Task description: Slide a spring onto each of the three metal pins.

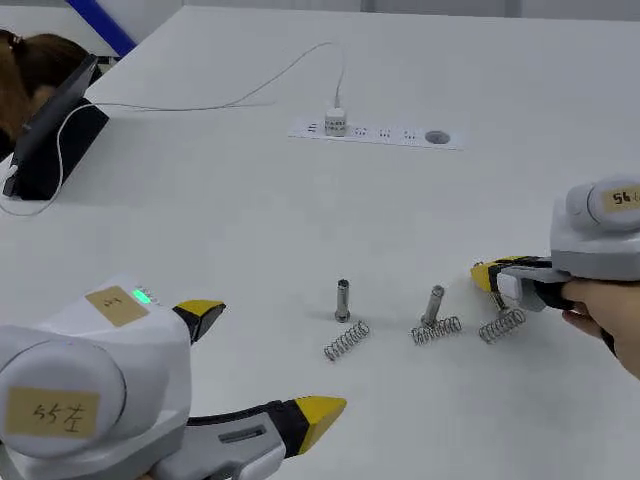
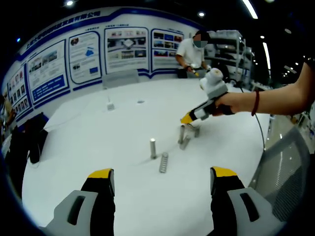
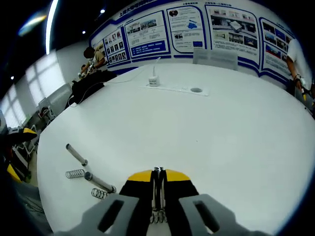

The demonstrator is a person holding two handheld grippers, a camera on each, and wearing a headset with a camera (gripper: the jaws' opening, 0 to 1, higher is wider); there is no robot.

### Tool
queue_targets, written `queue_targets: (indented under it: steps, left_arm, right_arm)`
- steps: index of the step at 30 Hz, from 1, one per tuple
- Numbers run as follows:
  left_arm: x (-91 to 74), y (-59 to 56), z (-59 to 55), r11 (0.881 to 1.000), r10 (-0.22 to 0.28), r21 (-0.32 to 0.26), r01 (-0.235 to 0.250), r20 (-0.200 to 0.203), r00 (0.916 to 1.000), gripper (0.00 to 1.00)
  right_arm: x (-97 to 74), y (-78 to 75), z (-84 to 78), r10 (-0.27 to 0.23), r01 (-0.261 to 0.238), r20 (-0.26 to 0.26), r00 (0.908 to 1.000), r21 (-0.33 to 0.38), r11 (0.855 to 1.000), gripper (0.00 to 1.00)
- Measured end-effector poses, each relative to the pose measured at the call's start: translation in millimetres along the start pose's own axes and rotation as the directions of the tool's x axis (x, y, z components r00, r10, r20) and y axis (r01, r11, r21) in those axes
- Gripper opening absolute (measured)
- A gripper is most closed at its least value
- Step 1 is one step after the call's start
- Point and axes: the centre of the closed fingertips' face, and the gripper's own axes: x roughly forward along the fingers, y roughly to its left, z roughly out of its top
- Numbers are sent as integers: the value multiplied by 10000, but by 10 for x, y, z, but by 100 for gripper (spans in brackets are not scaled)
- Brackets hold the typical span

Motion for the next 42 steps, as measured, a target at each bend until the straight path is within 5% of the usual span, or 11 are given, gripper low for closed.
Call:
queue_targets:
  steps: [5, 8, 32, 42]
  left_arm:
    - [-20, -6, 37, 10000, 23, 74, -24, 106, 9999, 81]
    - [-26, 4, 44, 9999, 100, 102, -101, 114, 9999, 82]
    - [-56, -63, 69, 9996, 61, 282, -68, 279, 9996, 79]
    - [-77, -92, 58, 9995, -16, 315, 7, 287, 9996, 78]
  right_arm:
    - [-102, 55, 26, 64, -63, 140, 9999, -86, 9999, 9]
    - [-144, 67, 30, -91, 98, 96, 9999, -732, 9973, 9]
    - [-411, 114, -70, -410, 394, -113, 9991, -1178, 9923, 9]
    - [-470, 107, -141, -630, 592, -431, 9971, -829, 9948, 9]
